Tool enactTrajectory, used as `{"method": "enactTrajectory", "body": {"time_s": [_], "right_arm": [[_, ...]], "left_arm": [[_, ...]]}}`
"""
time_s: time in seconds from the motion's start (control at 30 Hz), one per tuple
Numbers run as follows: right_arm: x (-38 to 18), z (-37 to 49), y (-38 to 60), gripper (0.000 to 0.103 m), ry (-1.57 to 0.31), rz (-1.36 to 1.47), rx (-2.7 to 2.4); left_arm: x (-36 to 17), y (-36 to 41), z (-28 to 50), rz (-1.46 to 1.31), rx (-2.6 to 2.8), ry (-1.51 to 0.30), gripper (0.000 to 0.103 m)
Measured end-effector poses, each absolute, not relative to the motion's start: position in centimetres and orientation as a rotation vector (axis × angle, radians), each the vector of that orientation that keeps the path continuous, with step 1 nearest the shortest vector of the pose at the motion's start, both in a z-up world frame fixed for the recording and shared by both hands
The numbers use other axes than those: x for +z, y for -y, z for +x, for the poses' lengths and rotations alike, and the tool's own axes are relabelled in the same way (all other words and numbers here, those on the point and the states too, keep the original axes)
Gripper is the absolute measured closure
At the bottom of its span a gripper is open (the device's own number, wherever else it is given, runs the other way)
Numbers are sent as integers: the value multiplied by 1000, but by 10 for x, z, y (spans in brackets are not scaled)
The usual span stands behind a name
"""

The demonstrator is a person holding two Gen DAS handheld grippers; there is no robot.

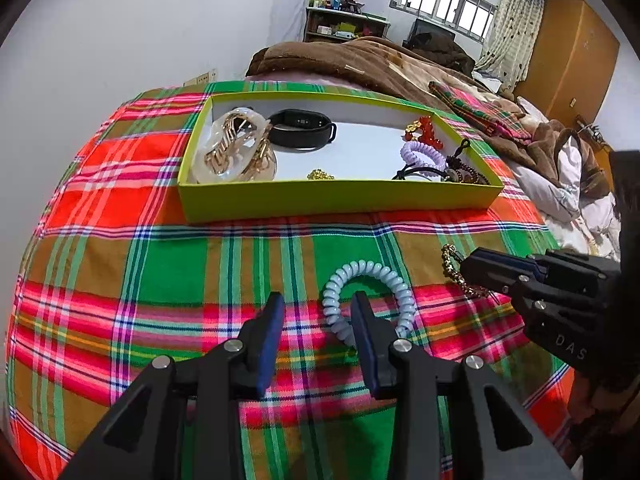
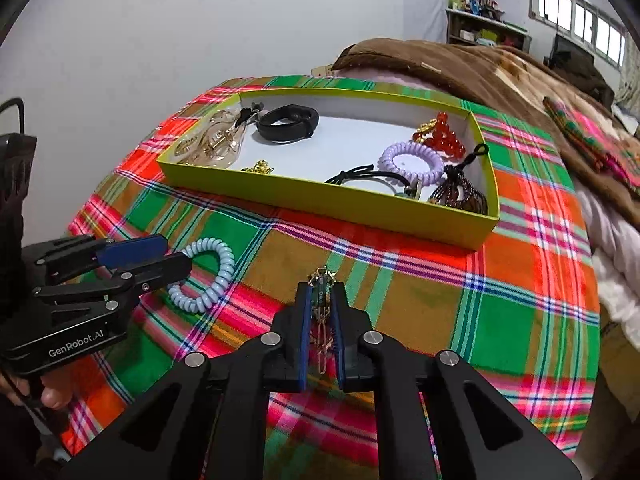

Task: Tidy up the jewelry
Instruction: 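Close the left tool on the pale blue coil hair tie, then carry the pale blue hair tie and gold pendant over the box lid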

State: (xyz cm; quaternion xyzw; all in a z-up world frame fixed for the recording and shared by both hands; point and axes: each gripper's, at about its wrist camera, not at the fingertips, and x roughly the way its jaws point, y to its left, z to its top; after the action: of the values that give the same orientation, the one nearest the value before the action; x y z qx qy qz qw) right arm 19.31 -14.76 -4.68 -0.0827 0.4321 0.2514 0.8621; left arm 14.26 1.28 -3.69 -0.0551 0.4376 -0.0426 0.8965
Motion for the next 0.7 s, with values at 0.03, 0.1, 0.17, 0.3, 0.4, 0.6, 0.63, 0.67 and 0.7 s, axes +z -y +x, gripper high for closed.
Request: {"method": "enactTrajectory", "body": {"time_s": [0.03,0.1,0.17,0.3,0.4,0.6,0.63,0.67,0.7], "right_arm": [[-47,193,148,99,-904,-177,526],[-47,192,149,99,-900,-185,521],[-46,190,150,99,-892,-199,504],[-45,190,157,99,-891,-173,500],[-42,189,163,99,-886,-152,503],[-33,186,174,99,-871,-115,507],[-31,185,176,99,-867,-106,508],[-29,185,177,99,-864,-101,509],[-26,183,179,99,-855,-91,512]], "left_arm": [[-37,-12,143,-107,-85,-906,67],[-37,-9,144,-85,-79,-904,67],[-38,-4,144,-48,-69,-899,67],[-40,9,144,43,-58,-884,74],[-39,18,144,64,-77,-881,93],[-36,19,143,35,-109,-882,94],[-35,19,141,28,-109,-880,94],[-34,18,139,21,-110,-875,94],[-31,16,137,12,-114,-867,94]]}}
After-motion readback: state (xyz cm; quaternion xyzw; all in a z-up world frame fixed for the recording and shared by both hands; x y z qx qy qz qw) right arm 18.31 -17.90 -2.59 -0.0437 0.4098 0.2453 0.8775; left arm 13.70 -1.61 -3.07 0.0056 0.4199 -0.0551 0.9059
